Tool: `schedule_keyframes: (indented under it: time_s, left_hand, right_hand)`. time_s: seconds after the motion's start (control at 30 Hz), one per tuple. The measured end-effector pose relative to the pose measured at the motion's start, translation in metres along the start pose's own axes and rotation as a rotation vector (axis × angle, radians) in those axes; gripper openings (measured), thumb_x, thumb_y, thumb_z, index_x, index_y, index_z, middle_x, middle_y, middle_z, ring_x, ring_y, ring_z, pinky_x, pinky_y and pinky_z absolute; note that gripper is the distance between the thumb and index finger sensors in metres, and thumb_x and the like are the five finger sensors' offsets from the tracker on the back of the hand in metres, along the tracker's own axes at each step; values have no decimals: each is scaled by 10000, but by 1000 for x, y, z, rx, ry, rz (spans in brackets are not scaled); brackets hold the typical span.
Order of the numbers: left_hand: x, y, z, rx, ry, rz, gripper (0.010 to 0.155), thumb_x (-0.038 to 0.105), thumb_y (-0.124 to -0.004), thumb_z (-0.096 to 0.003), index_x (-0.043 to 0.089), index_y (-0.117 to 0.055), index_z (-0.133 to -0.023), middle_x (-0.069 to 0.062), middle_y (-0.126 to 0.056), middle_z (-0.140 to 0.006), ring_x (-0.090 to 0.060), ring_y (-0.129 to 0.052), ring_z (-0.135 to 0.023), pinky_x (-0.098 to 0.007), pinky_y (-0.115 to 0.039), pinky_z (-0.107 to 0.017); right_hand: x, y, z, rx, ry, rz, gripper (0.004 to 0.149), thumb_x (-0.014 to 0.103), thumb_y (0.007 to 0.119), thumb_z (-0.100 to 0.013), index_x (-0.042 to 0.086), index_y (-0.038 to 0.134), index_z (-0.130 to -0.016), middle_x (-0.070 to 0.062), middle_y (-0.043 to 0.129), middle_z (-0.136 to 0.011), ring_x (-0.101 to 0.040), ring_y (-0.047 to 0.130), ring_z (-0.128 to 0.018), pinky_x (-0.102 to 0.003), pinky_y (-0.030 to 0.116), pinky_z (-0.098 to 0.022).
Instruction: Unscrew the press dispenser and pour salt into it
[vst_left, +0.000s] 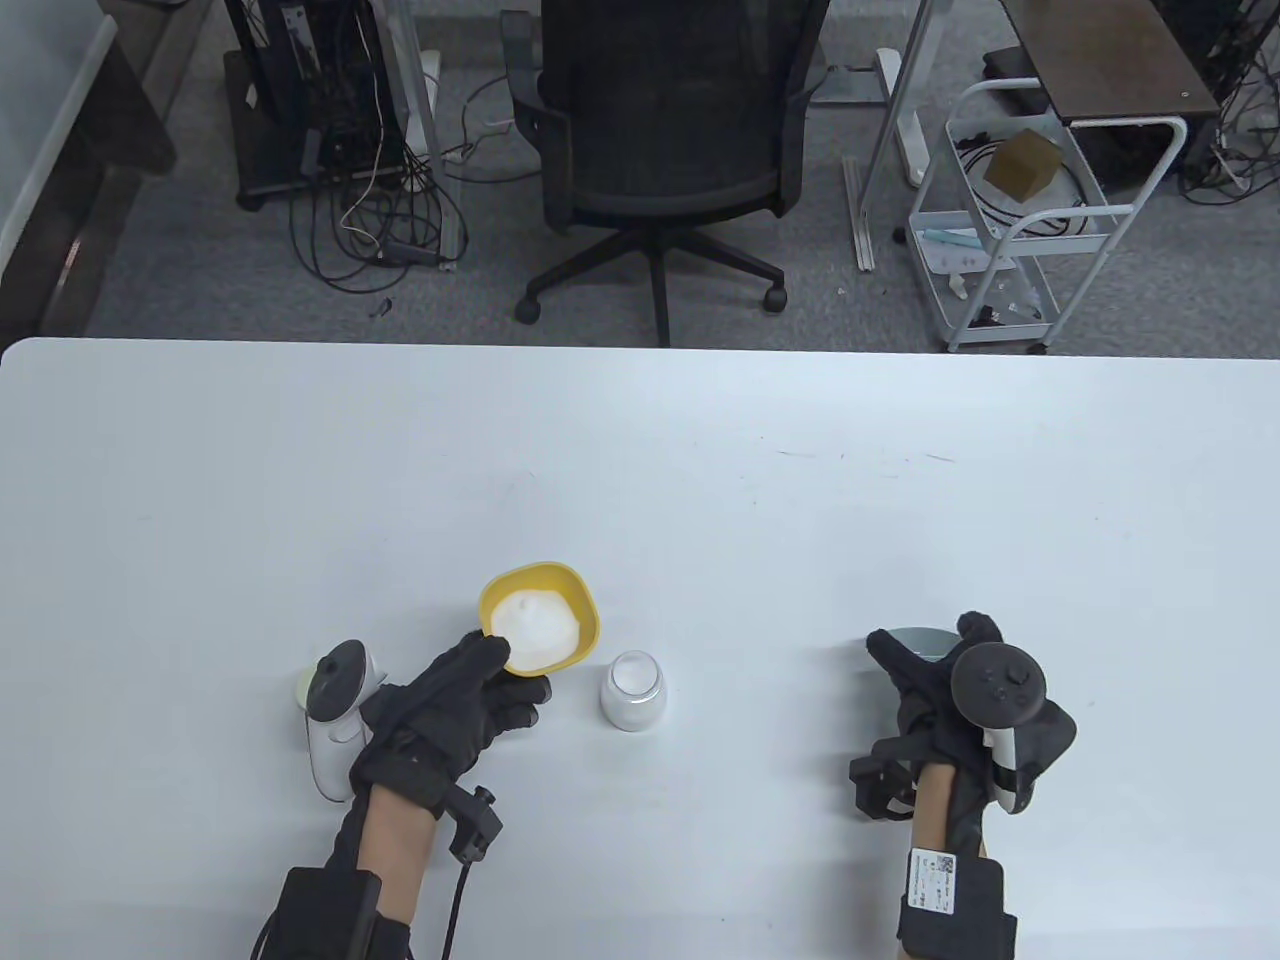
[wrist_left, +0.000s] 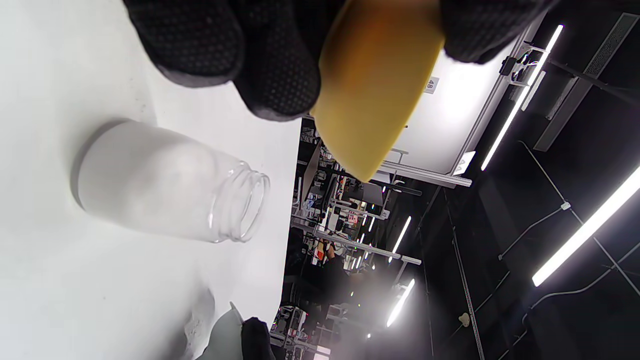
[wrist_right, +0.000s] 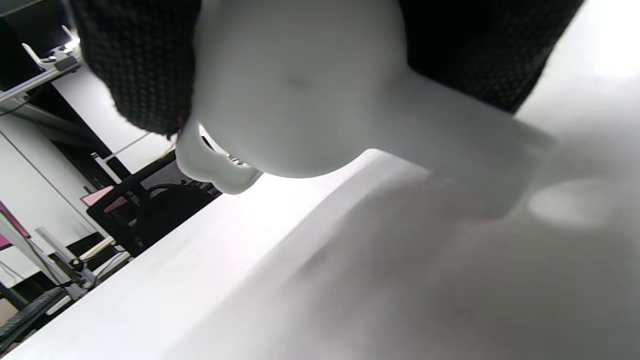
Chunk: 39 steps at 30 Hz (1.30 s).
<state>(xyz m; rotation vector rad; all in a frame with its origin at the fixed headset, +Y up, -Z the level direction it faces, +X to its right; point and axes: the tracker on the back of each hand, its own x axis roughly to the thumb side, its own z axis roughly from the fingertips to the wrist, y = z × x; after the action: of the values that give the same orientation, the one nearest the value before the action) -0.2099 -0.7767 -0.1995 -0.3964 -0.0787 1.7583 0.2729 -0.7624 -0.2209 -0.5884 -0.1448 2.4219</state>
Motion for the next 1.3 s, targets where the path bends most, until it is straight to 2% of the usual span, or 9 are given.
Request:
schedule_keyframes:
  time_s: [0.07, 0.2, 0.67, 0.87, 1.07, 1.13, 1.3]
  left_hand:
    - [0, 0, 0, -1, -1, -1, 936, 647, -725, -599, -77, -494, -1145, -240, -787, -1030, -280, -958, -778, -492, -821, -604]
    - [0, 0, 0, -2, -4, -5, 936, 647, -726, -598, -75, -493, -1146, -240, -786, -1031, -280, -956, -780, -492, -819, -605]
    - [0, 0, 0, 0, -6, -8, 935, 650, -726, -598, -70, -492, -1146, -236, -783, -1034, -281, -953, -785, -492, -818, -608]
    - [-1, -1, 0, -5, -11, -10, 939, 661, -722, -595, -64, -491, -1144, -228, -781, -1034, -275, -950, -789, -490, -817, -613]
    - [-1, -1, -1, -9, -26, 2, 939, 674, -721, -591, -41, -472, -1148, -219, -760, -1048, -280, -936, -805, -494, -807, -624]
    - [-1, -1, -1, -10, -30, 14, 939, 680, -716, -592, -33, -463, -1148, -214, -753, -1052, -281, -930, -811, -495, -804, -627]
    - [-1, 2, 0, -1, -57, 46, 939, 698, -707, -589, -12, -447, -1145, -213, -734, -1066, -290, -915, -831, -505, -792, -640]
  right_hand:
    - [2, -2, 1, 3, -14, -13, 1231, 523, 905, -449, -275, 244, -1113, -450, 570, -1030, -571, 820, -793, -608, 817, -569]
    - [7, -2, 1, 37, -74, -40, 1256, 513, 928, -411, -295, 264, -1106, -448, 574, -1028, -559, 832, -813, -591, 835, -591]
    - [42, 5, 10, 208, -321, -33, 1257, 507, 956, -375, -233, 245, -1101, -454, 555, -1023, -511, 825, -863, -540, 848, -640]
    - [74, 10, 29, 229, -532, -152, 1253, 553, 937, -373, -227, 274, -1096, -405, 591, -1013, -472, 852, -847, -528, 851, -636]
    - [112, 23, 59, 241, -716, -255, 1246, 573, 923, -374, -210, 271, -1092, -385, 587, -1014, -454, 850, -851, -511, 848, -645]
    - [122, 29, 69, 236, -766, -300, 1244, 580, 913, -380, -210, 265, -1090, -380, 583, -1016, -452, 841, -856, -546, 813, -649]
    - [141, 44, 87, 207, -842, -296, 1242, 610, 879, -392, -201, 251, -1092, -352, 580, -1033, -439, 814, -886, -749, 662, -602]
